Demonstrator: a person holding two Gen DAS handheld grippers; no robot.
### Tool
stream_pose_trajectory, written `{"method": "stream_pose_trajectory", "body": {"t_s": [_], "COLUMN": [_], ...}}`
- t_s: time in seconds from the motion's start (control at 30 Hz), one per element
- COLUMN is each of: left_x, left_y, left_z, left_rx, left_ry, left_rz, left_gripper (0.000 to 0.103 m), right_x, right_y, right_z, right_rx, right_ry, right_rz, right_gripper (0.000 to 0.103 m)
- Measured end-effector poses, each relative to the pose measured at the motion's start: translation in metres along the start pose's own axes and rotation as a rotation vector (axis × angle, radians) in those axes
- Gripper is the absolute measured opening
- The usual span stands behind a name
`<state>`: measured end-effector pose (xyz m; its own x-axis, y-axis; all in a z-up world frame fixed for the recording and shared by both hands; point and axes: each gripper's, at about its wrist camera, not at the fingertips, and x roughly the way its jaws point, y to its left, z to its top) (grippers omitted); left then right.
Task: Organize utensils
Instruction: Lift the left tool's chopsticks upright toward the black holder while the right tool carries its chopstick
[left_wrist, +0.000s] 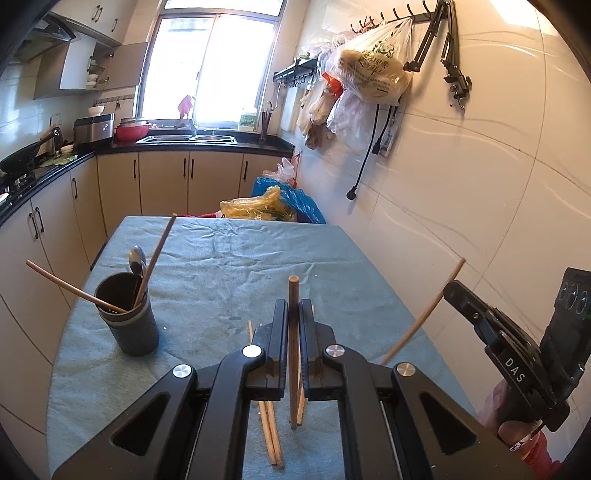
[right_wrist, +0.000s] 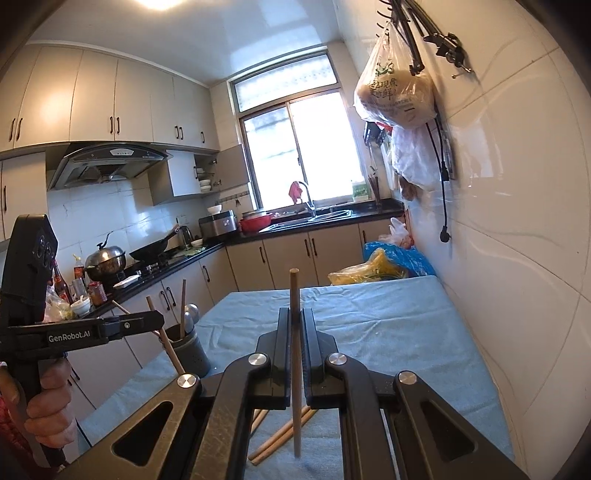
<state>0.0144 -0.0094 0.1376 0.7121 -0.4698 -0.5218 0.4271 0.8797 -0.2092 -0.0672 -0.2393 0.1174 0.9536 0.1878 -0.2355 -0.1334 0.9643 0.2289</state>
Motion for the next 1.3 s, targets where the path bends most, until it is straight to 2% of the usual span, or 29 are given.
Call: {"method": "stream_pose_trajectory", "body": {"t_s": [0.27,0.7,0.87,0.93,1.07,1.17,1.3], "left_x": [-0.012,-0.032,-0.031,-0.028,-0.024,-0.018,-0.013], "left_y": [0.006,0.027,0.034,0.036,0.036,0.035,0.035], "left_z": [0.008,0.016,0.016,0.016,0.015,0.014,0.013], "left_rx": [-0.007,-0.018,-0.031,-0.032,-0.026,-0.029,-0.027], "left_ry": [-0.017,-0.043,-0.033,-0.024,-0.02,-0.012,-0.004], "left_rz": [0.003,0.052,0.061,0.055,0.049,0.04,0.032], "left_gripper": [0.005,0.005,0.005,0.005,0.005,0.005,0.005], "right_x": [0.004,0.025,0.033,0.042,0.076,0.113,0.147], "right_y": [0.006,0.023,0.007,-0.015,-0.078,-0.14,-0.193], "right_z": [0.003,0.014,0.016,0.016,0.008,-0.016,-0.052], "right_rx": [-0.003,-0.009,0.054,0.112,0.243,0.408,0.558], "right_ry": [0.011,0.048,0.073,0.128,0.323,0.523,0.673], "right_rz": [0.028,0.094,0.053,0.015,-0.083,-0.162,-0.24], "right_gripper": [0.005,0.001,0.001,0.002,0.004,0.006,0.009]}}
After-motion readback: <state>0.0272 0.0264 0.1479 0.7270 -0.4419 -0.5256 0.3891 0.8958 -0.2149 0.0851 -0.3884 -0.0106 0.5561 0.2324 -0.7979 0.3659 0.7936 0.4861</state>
